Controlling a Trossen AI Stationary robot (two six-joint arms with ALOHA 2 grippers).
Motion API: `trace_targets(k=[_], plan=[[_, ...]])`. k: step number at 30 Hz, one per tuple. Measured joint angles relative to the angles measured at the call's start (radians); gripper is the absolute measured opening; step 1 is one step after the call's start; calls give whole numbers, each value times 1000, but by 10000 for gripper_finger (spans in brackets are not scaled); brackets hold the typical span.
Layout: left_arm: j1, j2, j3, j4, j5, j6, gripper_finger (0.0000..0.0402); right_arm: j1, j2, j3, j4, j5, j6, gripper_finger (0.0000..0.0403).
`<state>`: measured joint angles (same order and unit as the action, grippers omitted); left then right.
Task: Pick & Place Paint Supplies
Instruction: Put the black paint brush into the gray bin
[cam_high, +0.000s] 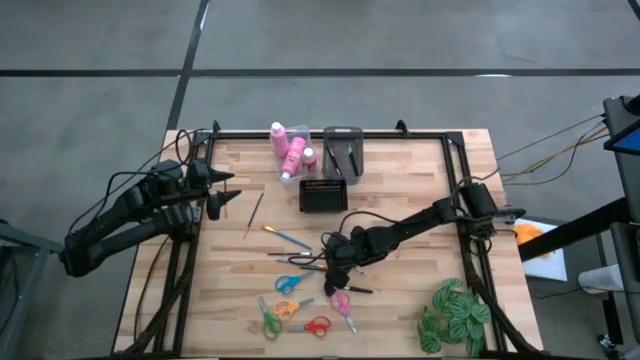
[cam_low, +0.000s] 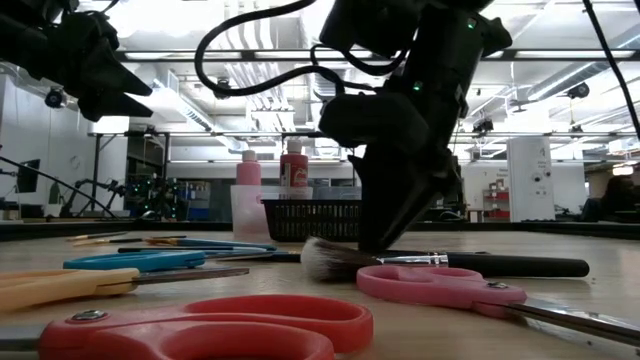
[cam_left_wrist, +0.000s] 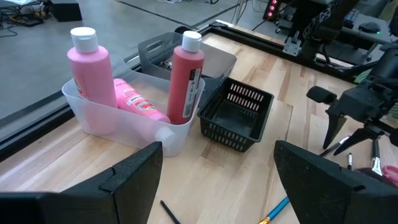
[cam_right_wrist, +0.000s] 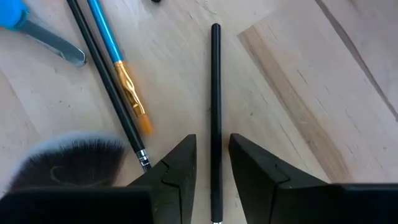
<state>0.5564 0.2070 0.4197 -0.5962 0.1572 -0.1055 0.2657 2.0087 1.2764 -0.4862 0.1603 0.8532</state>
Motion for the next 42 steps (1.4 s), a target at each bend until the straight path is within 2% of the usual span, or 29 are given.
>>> trace_targets(k=[4,9,27,42], plan=[[0,0,0,1,0,0,311,0,1,-2,-1,0,0,80],[0,0,0,0,0,0,311,-1,1,-3,-8,0,0,18],[0,0,0,0,0,0,311,-1,-7,-5,-8,-3,9,18],[0,0,0,0,0,0,311,-32,-122,-7,-85,-6,-6,18]])
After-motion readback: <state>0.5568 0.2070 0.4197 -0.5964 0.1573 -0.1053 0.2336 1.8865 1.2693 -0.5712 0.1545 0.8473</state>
